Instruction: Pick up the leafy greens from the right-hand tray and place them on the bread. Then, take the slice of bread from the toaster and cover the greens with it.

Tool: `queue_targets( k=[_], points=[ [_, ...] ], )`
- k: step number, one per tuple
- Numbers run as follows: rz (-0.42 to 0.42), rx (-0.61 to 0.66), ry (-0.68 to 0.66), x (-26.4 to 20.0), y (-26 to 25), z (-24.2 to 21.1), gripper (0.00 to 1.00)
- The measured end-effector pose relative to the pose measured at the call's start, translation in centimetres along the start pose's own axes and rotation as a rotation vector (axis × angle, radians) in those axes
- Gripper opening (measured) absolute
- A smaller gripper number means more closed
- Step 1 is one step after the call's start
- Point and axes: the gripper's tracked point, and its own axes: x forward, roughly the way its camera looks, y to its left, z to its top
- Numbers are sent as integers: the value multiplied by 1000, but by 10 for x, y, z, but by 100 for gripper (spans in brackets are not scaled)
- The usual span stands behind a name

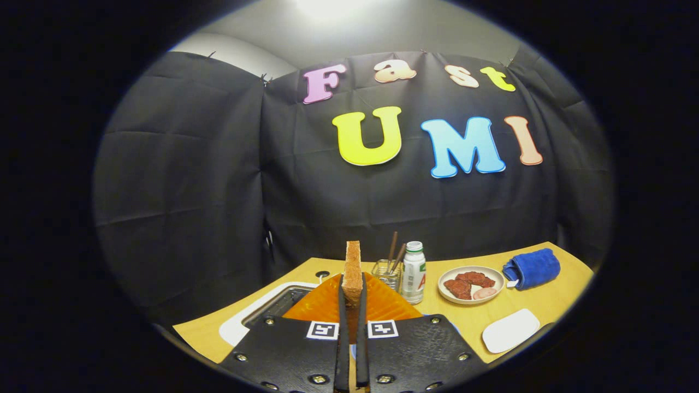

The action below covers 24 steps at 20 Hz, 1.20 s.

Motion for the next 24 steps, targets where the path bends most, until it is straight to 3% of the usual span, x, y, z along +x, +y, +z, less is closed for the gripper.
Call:
queue_targets(
  k=[7, 24],
  points=[
    [-85, 21, 41, 8, -43, -26, 5],
    [-43, 93, 236, 42, -27, -117, 5]
  ],
)
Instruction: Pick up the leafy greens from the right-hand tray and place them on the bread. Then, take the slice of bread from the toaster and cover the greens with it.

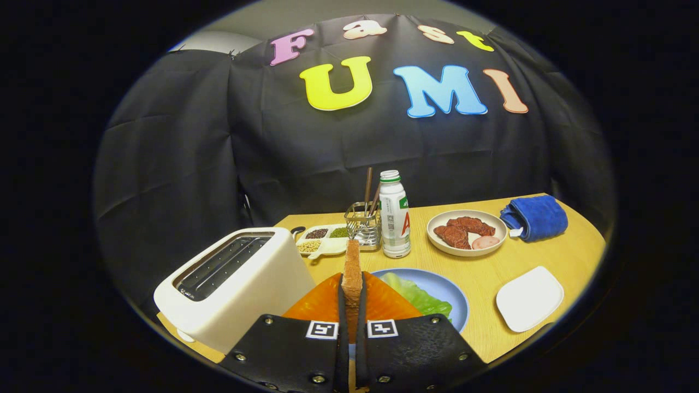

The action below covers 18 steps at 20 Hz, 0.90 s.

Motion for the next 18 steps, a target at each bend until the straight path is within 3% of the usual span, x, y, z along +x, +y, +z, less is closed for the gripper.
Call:
queue_targets(
  k=[5, 12, 18],
  points=[
    [-17, -28, 21, 4, -15, -5, 10],
    [-91, -165, 61, 8, -41, -16, 38],
    [-97, -212, 43, 4, -52, -13, 47]
  ],
)
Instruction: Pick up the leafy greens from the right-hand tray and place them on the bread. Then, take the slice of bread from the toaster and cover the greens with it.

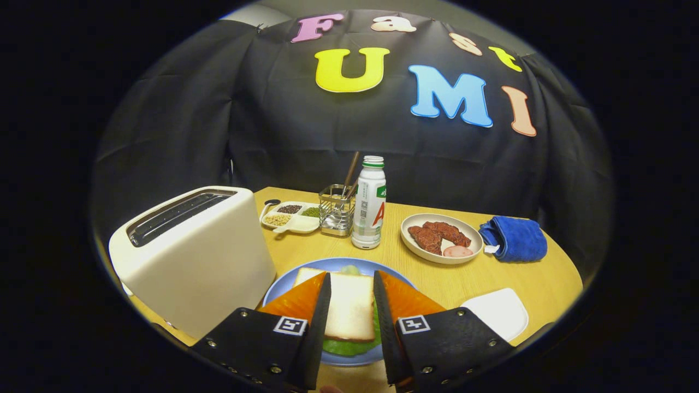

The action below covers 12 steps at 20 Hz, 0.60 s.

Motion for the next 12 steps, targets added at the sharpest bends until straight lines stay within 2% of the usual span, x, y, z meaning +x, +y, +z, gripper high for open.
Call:
queue_targets(
  k=[5, 12],
  points=[
    [30, 2, -63, -19, -10, 15, 46],
    [-4, -2, -165, -44, -54, 32, 46]
  ],
)
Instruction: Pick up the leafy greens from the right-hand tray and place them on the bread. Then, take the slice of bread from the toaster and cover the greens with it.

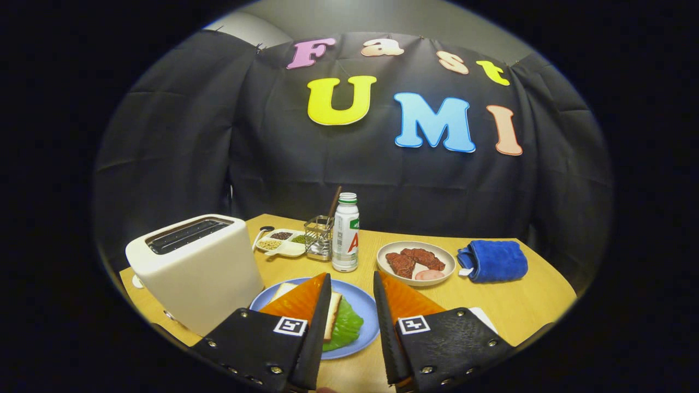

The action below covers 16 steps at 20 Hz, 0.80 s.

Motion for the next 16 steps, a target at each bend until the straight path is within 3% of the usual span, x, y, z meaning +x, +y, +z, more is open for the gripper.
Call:
queue_targets(
  k=[8, 12, 16],
  points=[
    [-21, 42, -70, -27, -64, 6, 46],
    [-92, -11, -101, -44, -124, 0, 46],
    [-77, 26, -132, -59, -163, 0, 46]
  ],
)
